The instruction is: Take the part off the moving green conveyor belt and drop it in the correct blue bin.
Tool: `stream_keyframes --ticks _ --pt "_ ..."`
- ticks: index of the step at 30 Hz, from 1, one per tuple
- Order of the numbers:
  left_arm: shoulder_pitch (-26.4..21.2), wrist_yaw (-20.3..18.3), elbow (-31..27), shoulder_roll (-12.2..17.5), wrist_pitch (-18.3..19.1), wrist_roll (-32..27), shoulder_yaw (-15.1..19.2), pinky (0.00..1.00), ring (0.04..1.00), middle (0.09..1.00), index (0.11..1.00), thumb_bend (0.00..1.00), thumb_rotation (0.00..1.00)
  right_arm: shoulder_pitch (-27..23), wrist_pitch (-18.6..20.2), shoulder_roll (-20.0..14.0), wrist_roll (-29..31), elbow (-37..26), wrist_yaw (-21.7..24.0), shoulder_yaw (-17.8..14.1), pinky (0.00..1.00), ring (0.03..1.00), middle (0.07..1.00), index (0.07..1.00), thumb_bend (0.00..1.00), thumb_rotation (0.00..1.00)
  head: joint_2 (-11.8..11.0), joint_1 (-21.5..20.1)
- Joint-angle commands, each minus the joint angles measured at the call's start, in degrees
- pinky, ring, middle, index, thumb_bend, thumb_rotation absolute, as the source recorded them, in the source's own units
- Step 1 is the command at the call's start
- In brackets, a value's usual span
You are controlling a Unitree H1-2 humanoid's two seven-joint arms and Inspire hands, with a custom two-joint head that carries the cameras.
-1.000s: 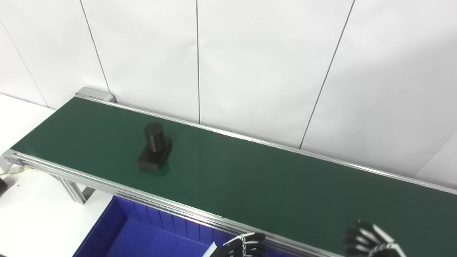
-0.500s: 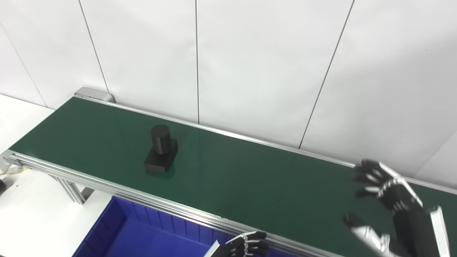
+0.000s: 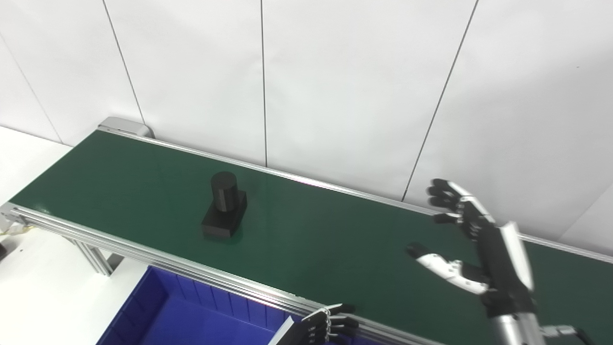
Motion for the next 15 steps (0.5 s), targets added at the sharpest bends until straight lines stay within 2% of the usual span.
stream_keyframes --ticks 1,4,10,15 --pt "-0.51 -0.47 -1.0 -0.01 -2.55 -0.72 -0.01 0.68 0.733 0.768 0.835 0.81 0.38 -3.37 0.55 0.91 -1.5 0.47 -0.17 0.55 0.7 0.809 0.843 0.864 0.66 0.4 0.05 -0.08" --pt "-0.49 -0.5 -0.9 -0.13 -2.53 -0.81 0.15 0.68 0.732 0.766 0.833 0.82 0.38 -5.66 0.57 1.88 -3.93 5.1 -0.71 1.91 0.72 0.815 0.843 0.867 0.66 0.4 0.05 -0.08" --pt "-0.26 -0.52 -1.25 -0.15 -2.52 -0.8 0.31 0.67 0.731 0.765 0.832 0.82 0.39 -9.54 -2.13 3.81 -5.54 14.45 -2.43 3.55 0.75 0.829 0.845 0.864 0.69 0.41 0.36 0.11" --pt "-0.26 -0.58 -1.35 -0.02 -2.56 -0.58 0.38 0.67 0.729 0.763 0.831 0.81 0.38 -11.98 -1.46 5.22 -6.39 18.08 -2.77 4.89 0.74 0.832 0.866 0.871 0.71 0.43 0.42 0.01"
